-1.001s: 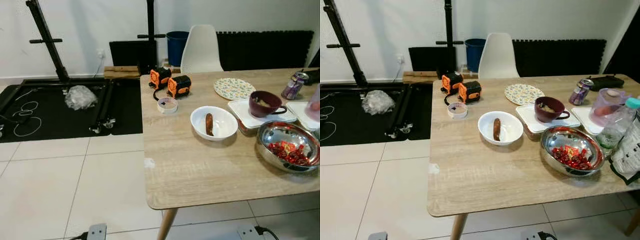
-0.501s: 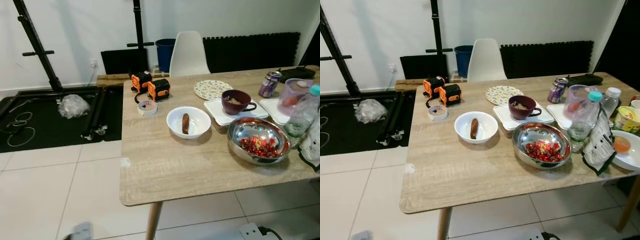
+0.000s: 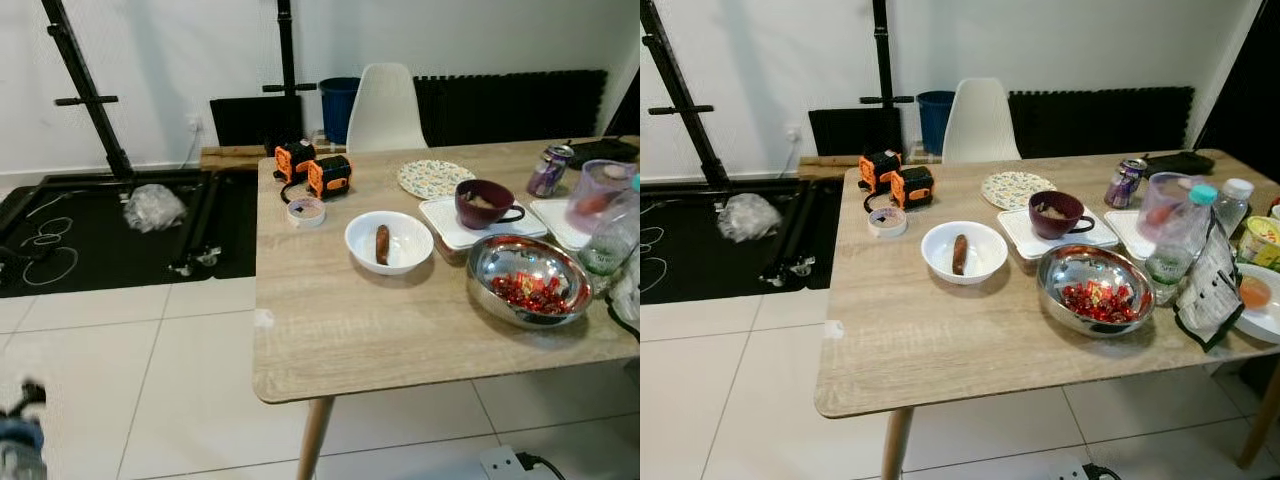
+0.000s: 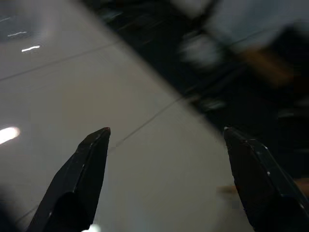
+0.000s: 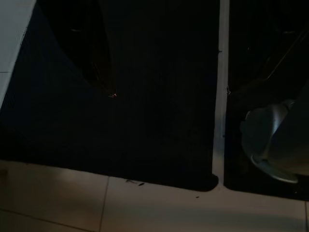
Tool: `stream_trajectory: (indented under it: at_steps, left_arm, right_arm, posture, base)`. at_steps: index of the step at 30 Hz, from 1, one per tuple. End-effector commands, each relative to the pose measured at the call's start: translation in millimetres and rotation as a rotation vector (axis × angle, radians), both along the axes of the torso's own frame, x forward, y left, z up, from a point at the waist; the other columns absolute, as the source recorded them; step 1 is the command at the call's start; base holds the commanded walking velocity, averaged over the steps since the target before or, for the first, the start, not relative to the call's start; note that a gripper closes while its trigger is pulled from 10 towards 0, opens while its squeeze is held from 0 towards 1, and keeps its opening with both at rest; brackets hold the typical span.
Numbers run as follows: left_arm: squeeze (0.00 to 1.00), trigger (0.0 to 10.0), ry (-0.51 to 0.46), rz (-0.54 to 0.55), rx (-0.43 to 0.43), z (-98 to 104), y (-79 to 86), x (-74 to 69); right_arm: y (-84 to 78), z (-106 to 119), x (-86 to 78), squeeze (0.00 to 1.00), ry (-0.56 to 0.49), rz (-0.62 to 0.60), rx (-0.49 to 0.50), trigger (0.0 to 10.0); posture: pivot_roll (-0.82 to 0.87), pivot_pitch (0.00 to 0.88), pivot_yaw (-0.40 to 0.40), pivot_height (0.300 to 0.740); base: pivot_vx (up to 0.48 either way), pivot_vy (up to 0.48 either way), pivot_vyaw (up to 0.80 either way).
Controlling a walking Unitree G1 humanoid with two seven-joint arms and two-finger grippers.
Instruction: Restocking fridge
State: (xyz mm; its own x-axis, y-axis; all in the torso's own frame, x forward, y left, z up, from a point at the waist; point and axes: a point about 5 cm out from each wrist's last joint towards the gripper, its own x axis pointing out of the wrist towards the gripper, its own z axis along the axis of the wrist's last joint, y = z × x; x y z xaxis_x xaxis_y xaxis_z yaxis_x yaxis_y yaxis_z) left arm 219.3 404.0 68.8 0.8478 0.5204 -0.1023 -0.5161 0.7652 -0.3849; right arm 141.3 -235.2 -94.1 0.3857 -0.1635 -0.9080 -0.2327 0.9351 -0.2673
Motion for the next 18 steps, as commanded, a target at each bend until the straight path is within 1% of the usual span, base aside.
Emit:
stream_trajectory:
  at_steps: [1,2,3,4,6,8,9,10,11,12,13,14,15,16,17,18]
  left_arm:
    - [0.0,10.0,-0.113,-0.194,0.168,46.0,1.1,27.0]
    - [0.0,10.0,-0.153,-0.286,0.234,62.5,-5.2,39.7]
    - [0.0,10.0,-0.169,-0.372,0.32,77.9,-13.1,51.7]
    - [0.0,10.0,-0.169,-0.372,0.32,77.9,-13.1,51.7]
    - [0.0,10.0,-0.181,-0.497,0.471,103.6,-29.9,72.2]
    - [0.0,10.0,-0.21,-0.583,0.579,124.5,-45.9,87.2]
    - [0.0,10.0,-0.21,-0.583,0.579,124.5,-45.9,87.2]
    - [0.0,10.0,-0.231,-0.611,0.612,132.8,-52.3,92.6]
    - [0.0,10.0,-0.258,-0.662,0.642,140.9,-62.7,99.1]
    - [0.0,10.0,-0.258,-0.662,0.642,140.9,-62.7,99.1]
    - [0.0,10.0,-0.263,-0.755,0.696,146.2,-78.2,106.7]
    - [0.0,10.0,-0.261,-0.828,0.732,148.5,-89.5,111.3]
    - [0.0,10.0,-0.261,-0.828,0.732,148.5,-89.5,111.3]
    - [0.0,10.0,-0.219,-0.939,0.812,148.0,-106.9,117.9]
    - [0.0,10.0,-0.198,-0.963,0.837,147.1,-110.6,119.6]
    - [0.0,10.0,-0.198,-0.963,0.837,147.1,-110.6,119.6]
  right_arm:
    - [-0.9,-0.6,-2.1,0.0,0.014,-0.005,0.0,10.0]
    - [-1.1,-0.8,-2.7,0.0,0.02,-0.003,-0.002,10.0]
    - [-1.0,-1.1,-3.5,0.0,0.023,-0.011,0.005,10.0]
    - [-1.0,-1.1,-3.5,0.0,0.023,-0.011,0.005,10.0]
    - [-1.2,-1.3,-4.3,0.0,0.024,-0.018,0.007,10.0]
    - [-1.3,-1.5,-4.7,0.0,0.024,-0.023,0.007,10.0]
    - [-1.3,-1.5,-4.7,0.0,0.024,-0.023,0.007,10.0]
    - [-1.2,-1.6,-4.9,0.0,0.024,-0.025,0.007,10.0]
    - [-1.1,-1.7,-5.3,0.0,0.024,-0.029,0.009,10.0]
    - [-1.1,-1.7,-5.3,0.0,0.024,-0.029,0.009,10.0]
    - [-0.9,-2.0,-5.9,0.0,0.025,-0.031,0.011,10.0]
    - [-0.7,-2.2,-6.2,0.0,0.026,-0.032,0.012,10.0]
    - [-0.7,-2.2,-6.2,0.0,0.026,-0.032,0.012,10.0]
    - [-0.5,-2.4,-6.8,0.0,0.028,-0.032,0.012,10.0]
    - [-0.5,-2.5,-7.0,0.0,0.029,-0.033,0.012,10.0]
    - [-0.5,-2.5,-7.0,0.0,0.029,-0.033,0.012,10.0]
  posture:
    - [-0.02,0.0,-0.007,0.74]
    - [-0.02,0.0,-0.007,0.74]
    - [-0.02,0.0,-0.005,0.74]
    - [-0.02,0.0,-0.005,0.74]
    - [-0.02,0.0,-0.005,0.74]
    - [-0.03,0.0,-0.001,0.74]
    - [-0.03,0.0,-0.001,0.74]
    - [-0.04,0.0,0.0,0.74]
    - [-0.04,0.0,0.0,0.74]
    - [-0.04,0.0,0.0,0.74]
    - [-0.04,0.0,-0.004,0.74]
    - [-0.04,0.0,-0.002,0.74]
    - [-0.04,0.0,-0.002,0.74]
    - [-0.04,0.0,-0.002,0.74]
    - [-0.04,0.0,0.001,0.74]
    - [-0.04,0.0,0.001,0.74]
  base:
    - [0.0,0.0,0.0]
    - [0.0,0.0,0.0]
    - [0.0,0.0,-0.75]
    - [0.0,0.0,-0.75]
    - [0.0,0.0,-0.75]
    - [0.0,0.0,-0.75]
    - [0.0,0.0,-0.75]
    - [0.0,0.0,-0.76]
    - [0.0,0.0,-0.75]
    - [0.0,0.0,-0.75]
    - [0.0,0.0,-0.75]
    - [0.0,0.0,-0.75]
    - [0.0,0.0,-0.75]
    - [0.0,0.0,-0.75]
    - [0.0,0.0,-0.75]
    - [0.0,0.0,-0.75]
